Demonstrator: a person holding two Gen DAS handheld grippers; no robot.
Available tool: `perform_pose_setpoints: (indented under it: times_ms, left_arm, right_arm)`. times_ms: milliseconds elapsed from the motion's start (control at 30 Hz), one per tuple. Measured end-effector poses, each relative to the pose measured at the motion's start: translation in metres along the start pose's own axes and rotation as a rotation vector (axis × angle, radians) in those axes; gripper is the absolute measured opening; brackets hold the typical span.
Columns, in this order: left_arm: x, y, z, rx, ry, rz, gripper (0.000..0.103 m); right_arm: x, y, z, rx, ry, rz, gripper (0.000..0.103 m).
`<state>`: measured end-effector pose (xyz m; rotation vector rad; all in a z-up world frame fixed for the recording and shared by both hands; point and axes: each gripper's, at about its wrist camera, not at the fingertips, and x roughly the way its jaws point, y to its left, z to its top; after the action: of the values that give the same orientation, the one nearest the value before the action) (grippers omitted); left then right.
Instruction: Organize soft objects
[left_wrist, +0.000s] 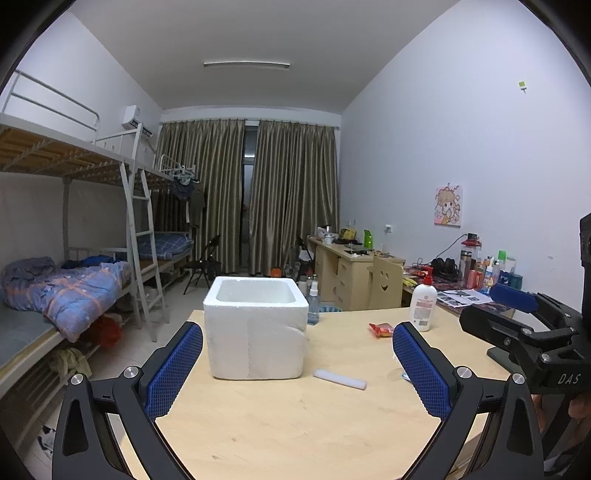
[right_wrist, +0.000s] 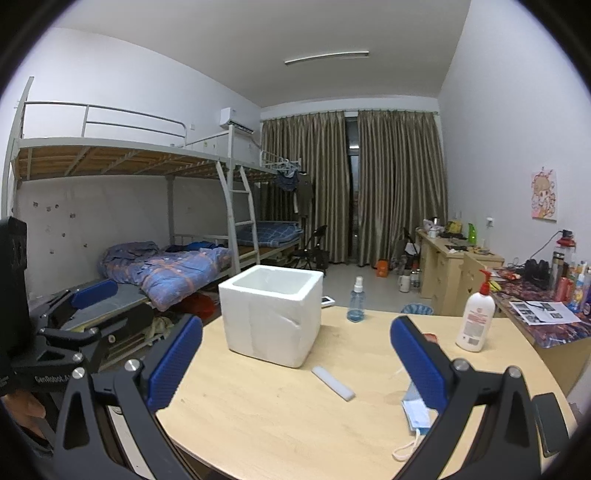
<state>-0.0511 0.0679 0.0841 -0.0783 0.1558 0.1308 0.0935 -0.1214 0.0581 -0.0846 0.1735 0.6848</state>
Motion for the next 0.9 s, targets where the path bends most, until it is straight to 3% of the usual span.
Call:
perform_pose_setpoints:
  times_ms: [400,900]
  left_arm:
    - [0.014,-0.005,-0.031,-0.065,0.021,-0.032,0.103]
    - [0.038,-0.018,-0.069,-0.071,0.072,-0.08,0.103]
  right_arm:
    - [-0.003,-0.026,-0.031,0.053,0.039,-0.045,0.103]
    - [0.0,-0.044,-0.066,0.097,0.108,-0.097,0.103]
